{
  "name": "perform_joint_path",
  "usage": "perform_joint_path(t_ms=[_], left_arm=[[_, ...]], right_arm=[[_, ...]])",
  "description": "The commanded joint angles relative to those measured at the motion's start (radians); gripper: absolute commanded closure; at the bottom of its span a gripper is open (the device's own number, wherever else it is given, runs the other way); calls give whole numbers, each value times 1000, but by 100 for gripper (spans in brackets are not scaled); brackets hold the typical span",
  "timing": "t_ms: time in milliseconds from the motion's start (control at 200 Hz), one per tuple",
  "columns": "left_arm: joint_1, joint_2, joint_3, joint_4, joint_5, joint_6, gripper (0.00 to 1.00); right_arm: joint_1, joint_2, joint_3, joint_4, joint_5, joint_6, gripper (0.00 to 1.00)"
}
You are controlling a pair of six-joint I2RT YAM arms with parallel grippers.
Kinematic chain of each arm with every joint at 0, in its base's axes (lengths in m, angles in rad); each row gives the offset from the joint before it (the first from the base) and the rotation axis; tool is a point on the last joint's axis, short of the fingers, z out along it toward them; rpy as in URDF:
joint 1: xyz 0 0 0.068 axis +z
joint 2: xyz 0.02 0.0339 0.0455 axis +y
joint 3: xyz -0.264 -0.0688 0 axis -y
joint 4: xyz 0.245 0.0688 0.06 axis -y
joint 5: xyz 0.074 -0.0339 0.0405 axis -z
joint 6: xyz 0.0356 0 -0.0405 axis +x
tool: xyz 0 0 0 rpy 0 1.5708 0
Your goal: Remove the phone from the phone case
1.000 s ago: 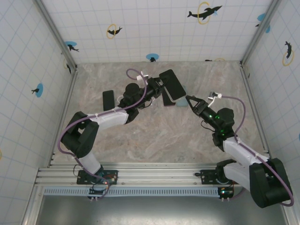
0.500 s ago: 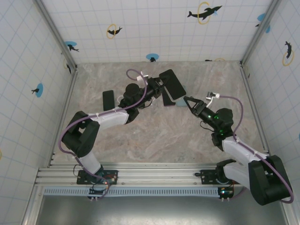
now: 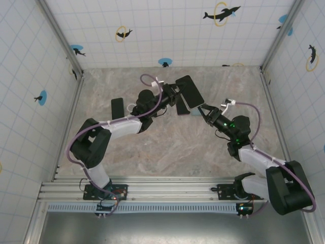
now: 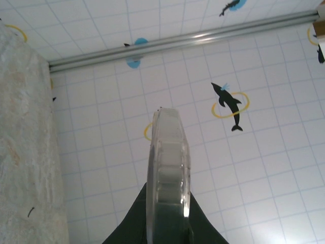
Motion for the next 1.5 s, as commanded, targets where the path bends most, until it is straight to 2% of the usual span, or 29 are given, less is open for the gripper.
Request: perform_joint_path(t_ms=[0, 220, 360, 410, 500, 551, 656, 706, 796, 951, 1186, 1316, 1496], left_arm=[[-31, -8, 51, 66, 65, 9, 100], [-35, 27, 42, 116, 35, -40, 100], [-34, 43, 27, 131, 32, -57, 100], [-34, 43, 26, 129, 32, -56, 90], [-34, 43, 26, 122, 33, -45, 88], [-34, 42, 27, 118, 35, -37, 82], [-29, 26, 22, 73, 26, -20, 59], [-28, 11, 19, 24, 13, 5, 48], [-27, -23, 23, -74, -9, 60, 36], [-32, -55, -6, -112, -21, 42, 34], [-99, -72, -40, -127, -23, -43, 35], [-136, -64, -29, -138, -27, -68, 38], [-160, -30, -15, -60, -34, -135, 47]], right_arm=[[23, 25, 59, 90, -4, 52, 66], [45, 50, 47, 176, 55, 135, 68], [42, 41, 35, 178, 81, 139, 80], [38, 34, 27, 179, 86, 141, 85], [30, 24, 15, 179, 94, 143, 91], [28, 18, 8, 179, 101, 143, 92], [23, 7, -4, 185, 110, 138, 95], [21, 6, -9, 195, 158, 138, 95], [18, 5, -15, 210, 186, 132, 96], [17, 7, -27, 230, 267, 104, 97], [28, 39, -28, 274, 412, 61, 97], [41, 63, -22, 297, 445, 52, 97], [55, 66, -22, 275, 441, 20, 97]])
